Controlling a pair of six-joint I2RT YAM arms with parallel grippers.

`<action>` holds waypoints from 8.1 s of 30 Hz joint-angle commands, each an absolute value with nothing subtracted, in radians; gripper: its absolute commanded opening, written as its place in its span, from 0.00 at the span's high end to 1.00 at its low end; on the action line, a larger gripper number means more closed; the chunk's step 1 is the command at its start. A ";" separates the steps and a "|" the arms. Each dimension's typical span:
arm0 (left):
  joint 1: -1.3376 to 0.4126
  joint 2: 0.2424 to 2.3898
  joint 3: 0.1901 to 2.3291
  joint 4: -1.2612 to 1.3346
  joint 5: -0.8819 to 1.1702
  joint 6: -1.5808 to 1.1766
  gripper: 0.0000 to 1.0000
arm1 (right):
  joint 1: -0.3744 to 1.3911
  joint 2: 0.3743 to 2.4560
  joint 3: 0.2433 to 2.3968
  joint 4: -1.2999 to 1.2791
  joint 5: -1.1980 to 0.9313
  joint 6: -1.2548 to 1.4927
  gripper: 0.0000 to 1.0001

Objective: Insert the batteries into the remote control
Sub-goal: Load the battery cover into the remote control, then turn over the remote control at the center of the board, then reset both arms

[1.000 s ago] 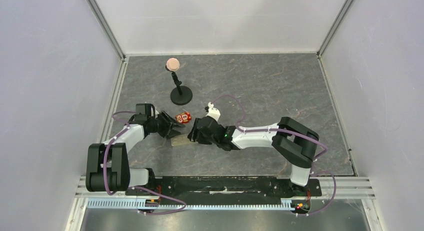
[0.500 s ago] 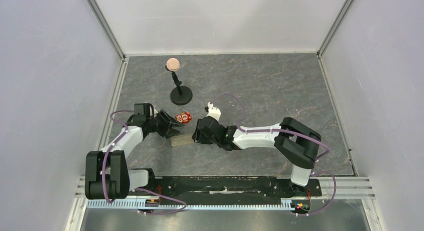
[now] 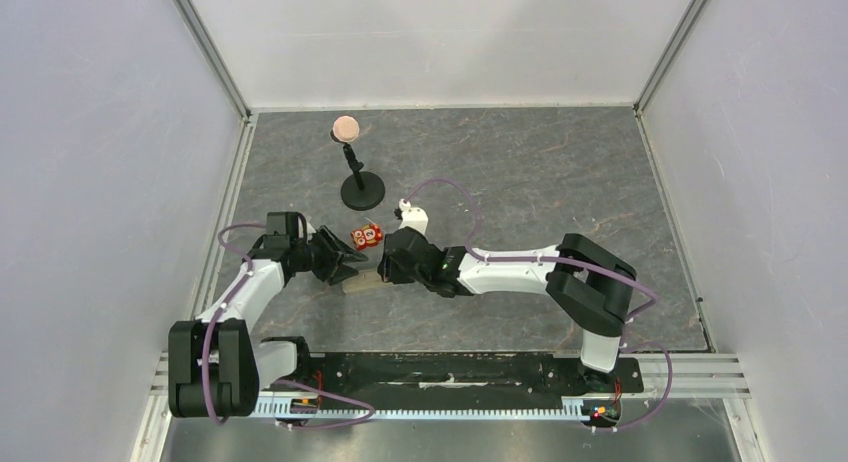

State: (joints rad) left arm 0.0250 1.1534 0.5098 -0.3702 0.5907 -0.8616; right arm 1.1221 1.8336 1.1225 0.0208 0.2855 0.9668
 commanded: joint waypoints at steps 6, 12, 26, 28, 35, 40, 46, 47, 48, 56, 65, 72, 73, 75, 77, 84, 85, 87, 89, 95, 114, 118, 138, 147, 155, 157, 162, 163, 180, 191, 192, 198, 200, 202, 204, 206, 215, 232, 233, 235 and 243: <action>0.026 1.184 0.489 -0.355 0.596 -0.828 0.49 | 1.127 1.870 1.172 -0.033 0.313 0.947 0.66; 0.026 1.203 0.480 -0.347 0.576 -0.818 0.49 | 1.127 1.890 1.189 -0.030 0.299 0.945 0.68; 0.026 1.223 0.479 -0.339 0.558 -0.805 0.49 | 1.126 1.917 1.197 -0.033 0.280 0.942 0.83; 0.026 1.221 0.482 -0.339 0.558 -0.806 0.49 | 1.127 1.916 1.197 -0.040 0.285 0.937 0.83; 0.025 1.219 0.488 -0.334 0.560 -0.807 0.49 | 1.129 1.941 1.251 -0.095 0.316 0.874 0.84; 0.026 1.224 0.488 -0.330 0.561 -0.807 0.49 | 1.149 1.984 1.292 -0.151 0.340 0.812 0.86; 0.026 1.226 0.489 -0.325 0.562 -0.807 0.49 | 1.176 2.029 1.334 -0.228 0.389 0.755 0.88; 0.026 1.227 0.489 -0.325 0.560 -0.807 0.49 | 1.181 2.044 1.346 -0.249 0.404 0.744 0.88; 0.025 1.227 0.491 -0.324 0.560 -0.807 0.49 | 1.183 2.055 1.355 -0.271 0.414 0.736 0.88; 0.027 1.214 0.532 -0.351 0.542 -0.794 0.49 | 1.187 1.993 1.404 -0.306 0.471 0.683 0.83; 0.027 1.113 0.648 -0.480 0.424 -0.729 0.49 | 1.048 1.792 1.303 -0.120 0.154 0.572 0.45; 0.026 0.942 0.676 -0.597 0.288 -0.668 0.44 | 0.981 1.801 1.250 -0.124 -0.253 0.093 0.20; 0.026 0.920 0.679 -0.617 0.264 -0.663 0.43 | 0.980 1.822 1.275 -0.153 -0.265 0.037 0.18; 0.027 0.883 0.688 -0.658 0.215 -0.656 0.35 | 0.980 1.864 1.322 -0.189 -0.269 -0.060 0.14; 0.027 0.846 0.689 -0.683 0.173 -0.670 0.22 | 0.981 1.900 1.352 -0.199 -0.254 -0.130 0.12; 0.028 0.813 0.705 -0.719 0.145 -0.695 0.17 | 0.985 1.987 1.373 -0.199 -0.253 -0.366 0.15; 0.028 0.816 0.712 -0.724 0.145 -0.696 0.17 | 0.985 1.996 1.375 -0.198 -0.256 -0.392 0.16; 0.029 0.825 0.716 -0.726 0.150 -0.697 0.17 | 0.985 2.011 1.377 -0.192 -0.275 -0.426 0.16; 0.028 0.830 0.717 -0.725 0.155 -0.706 0.17 | 0.987 2.028 1.387 -0.188 -0.295 -0.439 0.16; 0.030 0.844 0.730 -0.725 0.149 -0.695 0.17 | 0.986 2.073 1.417 -0.235 -0.377 -0.483 0.19; 0.031 0.876 0.723 -0.678 0.203 -0.723 0.22 | 0.931 2.109 1.470 -0.272 -0.577 -0.187 0.70; 0.031 0.860 0.726 -0.678 0.178 -0.725 0.23 | 0.876 2.054 1.395 -0.167 -0.649 -0.009 0.70; 0.031 0.753 0.646 -0.450 0.494 -0.699 0.24 | 0.772 2.030 0.951 1.306 -0.976 1.476 0.72; 0.031 0.738 0.592 -0.220 0.648 -0.822 0.24 | 0.772 2.110 1.018 1.700 -0.936 1.854 0.74; 0.028 0.711 0.519 -0.065 0.662 -0.914 0.23 | 0.775 2.102 1.049 1.703 -0.931 1.895 0.74; 0.028 0.724 0.499 -0.029 0.675 -0.948 0.23 | 0.778 2.114 1.058 1.724 -0.928 1.927 0.74; 0.012 0.758 0.468 0.093 0.690 -1.032 0.34 | 0.786 2.127 1.064 1.718 -0.923 1.948 0.74; 0.013 0.761 0.469 0.093 0.688 -1.031 0.41 | 0.786 2.127 1.061 1.708 -0.922 1.942 0.74; -0.013 0.847 0.622 -0.540 0.427 -0.714 0.98 | 0.765 1.761 0.617 0.939 -0.542 1.262 0.13; -0.395 1.128 0.688 -0.595 0.025 -0.739 0.98 | 0.761 1.365 0.573 0.117 -0.040 0.765 0.13; -0.415 1.151 0.695 -0.601 0.005 -0.731 0.98 | 0.761 1.334 0.572 0.077 0.007 0.746 0.13; -0.453 1.282 0.740 -0.623 -0.071 -0.675 0.86 | 0.761 1.136 0.534 -0.071 0.214 0.724 0.13; -0.458 1.318 0.747 -0.624 -0.105 -0.666 0.83 | 0.761 1.080 0.526 -0.115 0.268 0.723 0.14; -0.459 1.346 0.752 -0.624 -0.126 -0.661 0.77 | 0.760 1.028 0.520 -0.153 0.310 0.718 0.14; -0.459 1.369 0.757 -0.624 -0.134 -0.654 0.69 | 0.761 0.983 0.520 -0.205 0.344 0.716 0.14; -0.460 1.382 0.761 -0.625 -0.134 -0.651 0.60 | 0.761 0.932 0.525 -0.258 0.376 0.714 0.14; -0.459 1.250 0.813 -0.696 -0.142 -0.650 0.20 | 0.761 0.633 0.537 -0.489 0.628 0.727 0.02; -0.459 0.478 1.010 -1.087 -0.195 -0.667 0.12 | 0.761 0.215 0.951 -0.873 0.992 0.637 0.02; -0.459 0.424 1.018 -1.099 -0.205 -0.668 0.11 | 0.762 0.204 0.974 -0.898 1.000 0.635 0.02; -0.459 0.339 1.038 -1.123 -0.235 -0.679 0.11 | 0.761 0.185 1.015 -0.934 1.019 0.629 0.02; -0.459 0.192 1.091 -1.195 -0.263 -0.697 0.11 | 0.762 0.135 1.086 -1.004 1.021 0.641 0.02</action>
